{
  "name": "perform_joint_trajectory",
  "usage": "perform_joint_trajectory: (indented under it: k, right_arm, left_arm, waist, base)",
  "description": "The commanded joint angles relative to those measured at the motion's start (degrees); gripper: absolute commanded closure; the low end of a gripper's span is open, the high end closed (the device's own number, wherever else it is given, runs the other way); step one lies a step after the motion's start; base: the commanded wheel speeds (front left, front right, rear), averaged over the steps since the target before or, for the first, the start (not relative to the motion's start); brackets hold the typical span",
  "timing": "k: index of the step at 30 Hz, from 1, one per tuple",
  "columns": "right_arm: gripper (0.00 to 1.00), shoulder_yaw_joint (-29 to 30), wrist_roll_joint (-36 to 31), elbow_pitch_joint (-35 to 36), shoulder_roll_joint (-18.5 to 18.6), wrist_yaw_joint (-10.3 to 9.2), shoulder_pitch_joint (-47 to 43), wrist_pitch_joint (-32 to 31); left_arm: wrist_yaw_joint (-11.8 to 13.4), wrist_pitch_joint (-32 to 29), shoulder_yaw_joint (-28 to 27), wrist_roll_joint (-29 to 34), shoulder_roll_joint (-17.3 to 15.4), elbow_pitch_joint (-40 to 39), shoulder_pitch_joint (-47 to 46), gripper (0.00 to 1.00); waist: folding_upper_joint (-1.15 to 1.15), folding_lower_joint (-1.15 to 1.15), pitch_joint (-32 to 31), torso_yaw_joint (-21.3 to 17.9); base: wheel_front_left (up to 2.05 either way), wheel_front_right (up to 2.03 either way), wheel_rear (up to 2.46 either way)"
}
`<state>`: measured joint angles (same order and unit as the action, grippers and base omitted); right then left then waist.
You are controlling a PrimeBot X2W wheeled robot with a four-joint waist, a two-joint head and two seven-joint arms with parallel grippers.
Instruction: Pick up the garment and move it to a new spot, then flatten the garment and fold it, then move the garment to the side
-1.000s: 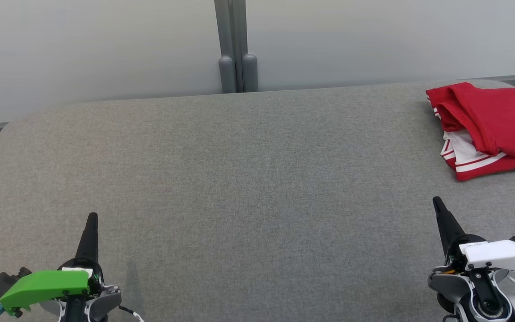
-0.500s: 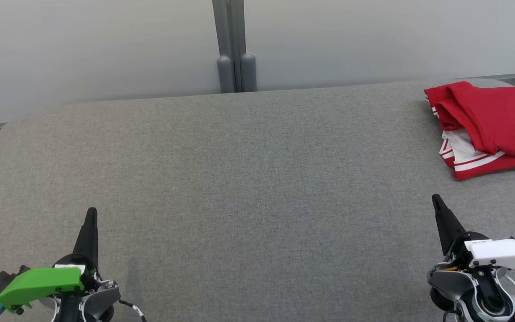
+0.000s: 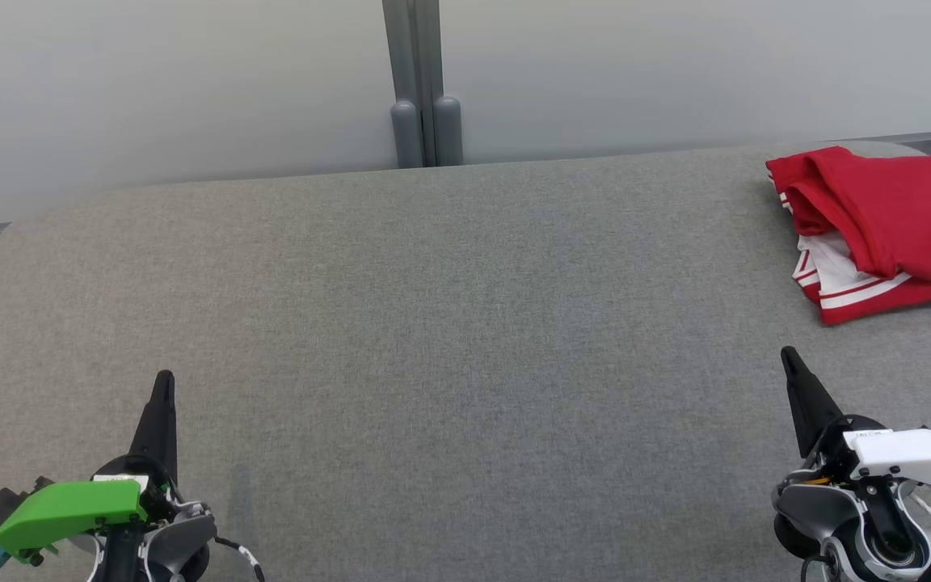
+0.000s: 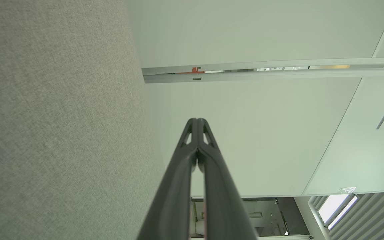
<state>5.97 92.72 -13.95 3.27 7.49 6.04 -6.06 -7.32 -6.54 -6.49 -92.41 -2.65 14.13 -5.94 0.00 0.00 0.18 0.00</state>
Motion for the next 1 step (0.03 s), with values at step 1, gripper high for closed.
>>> perform_joint_trajectory:
  k: [1]
  right_arm:
    - [1.0, 0.1, 0.2, -0.1, 0.0, 0.0, 0.3, -0.3]
  left_arm:
    - [-0.3, -0.2, -0.2, 0.0, -0.4, -0.1, -0.6, 1.0]
  waist:
    - [0.0, 0.0, 0.0, 0.0]
  base:
    - [0.0, 0.0, 0.0]
